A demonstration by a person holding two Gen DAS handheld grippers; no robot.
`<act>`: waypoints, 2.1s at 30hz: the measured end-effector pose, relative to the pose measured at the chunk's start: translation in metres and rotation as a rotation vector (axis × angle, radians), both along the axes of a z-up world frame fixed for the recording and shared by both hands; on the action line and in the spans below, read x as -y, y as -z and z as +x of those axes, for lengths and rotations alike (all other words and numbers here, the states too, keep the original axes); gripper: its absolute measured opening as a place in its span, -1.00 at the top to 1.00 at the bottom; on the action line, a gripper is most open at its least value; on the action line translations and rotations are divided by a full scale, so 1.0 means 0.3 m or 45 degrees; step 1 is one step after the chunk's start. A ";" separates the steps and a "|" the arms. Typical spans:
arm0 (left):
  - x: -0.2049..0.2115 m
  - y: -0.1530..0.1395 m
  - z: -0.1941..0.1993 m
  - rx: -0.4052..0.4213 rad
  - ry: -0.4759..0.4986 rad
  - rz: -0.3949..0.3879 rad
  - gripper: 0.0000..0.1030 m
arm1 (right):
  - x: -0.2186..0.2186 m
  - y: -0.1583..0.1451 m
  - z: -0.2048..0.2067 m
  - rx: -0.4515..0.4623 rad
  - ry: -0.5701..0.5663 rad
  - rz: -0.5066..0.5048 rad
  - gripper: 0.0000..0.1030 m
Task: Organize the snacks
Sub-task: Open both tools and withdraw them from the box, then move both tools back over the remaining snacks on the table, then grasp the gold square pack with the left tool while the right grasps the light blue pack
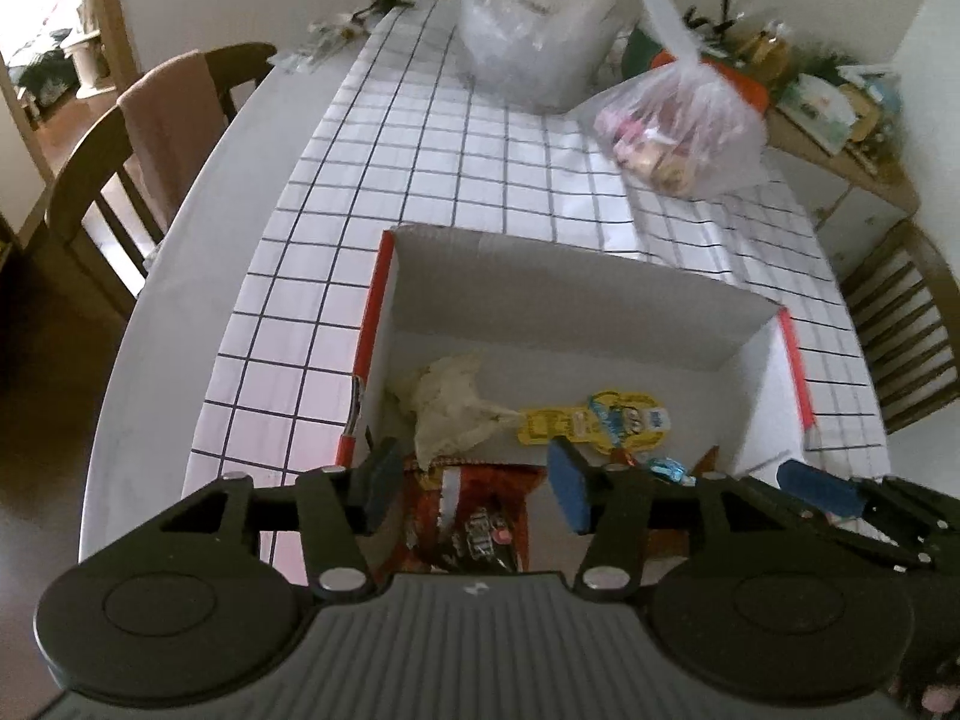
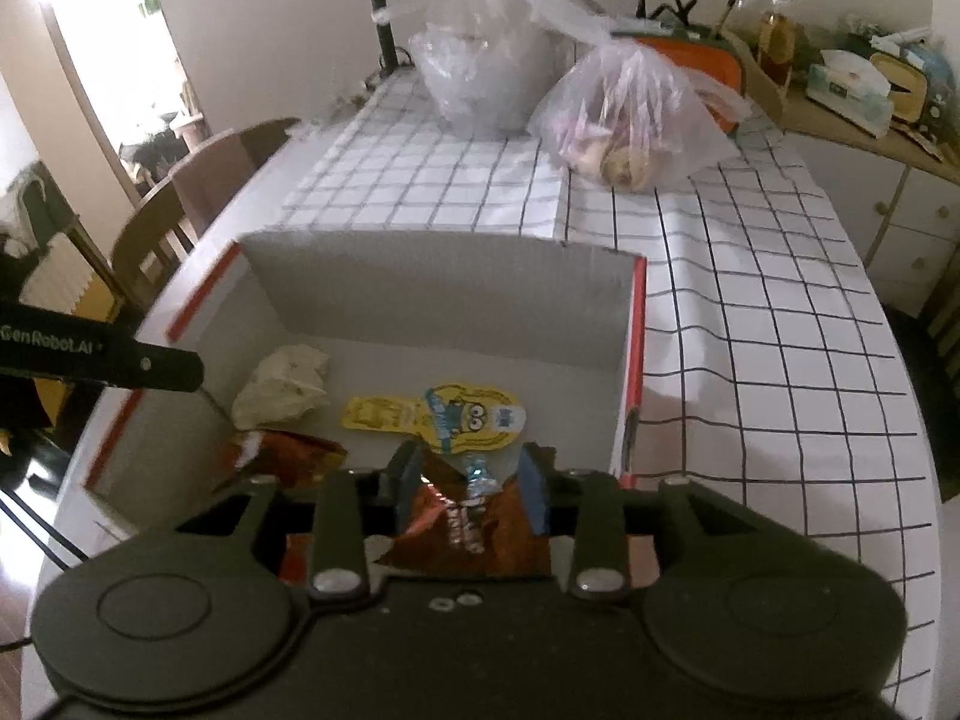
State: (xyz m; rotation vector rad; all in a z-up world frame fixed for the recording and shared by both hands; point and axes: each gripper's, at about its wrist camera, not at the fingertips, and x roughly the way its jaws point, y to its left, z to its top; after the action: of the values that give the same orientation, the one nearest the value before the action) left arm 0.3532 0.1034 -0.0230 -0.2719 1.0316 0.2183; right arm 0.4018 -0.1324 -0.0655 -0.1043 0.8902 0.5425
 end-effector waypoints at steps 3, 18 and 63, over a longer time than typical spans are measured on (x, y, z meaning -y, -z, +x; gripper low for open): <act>0.014 -0.036 -0.045 0.038 0.021 0.004 -0.18 | 0.012 -0.037 -0.039 0.024 0.004 0.023 0.18; 0.037 -0.149 -0.321 0.196 0.088 -0.003 -0.55 | 0.083 -0.170 -0.284 0.144 -0.009 0.092 -0.65; 0.002 0.331 -0.612 -0.134 0.045 0.003 -0.93 | 0.300 0.242 -0.471 -0.064 0.066 -0.040 -0.66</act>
State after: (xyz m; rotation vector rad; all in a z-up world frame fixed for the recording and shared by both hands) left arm 0.1694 0.1029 -0.1223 -0.2420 1.1392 0.2037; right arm 0.2603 -0.2225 -0.1379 -0.0964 0.9479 0.4849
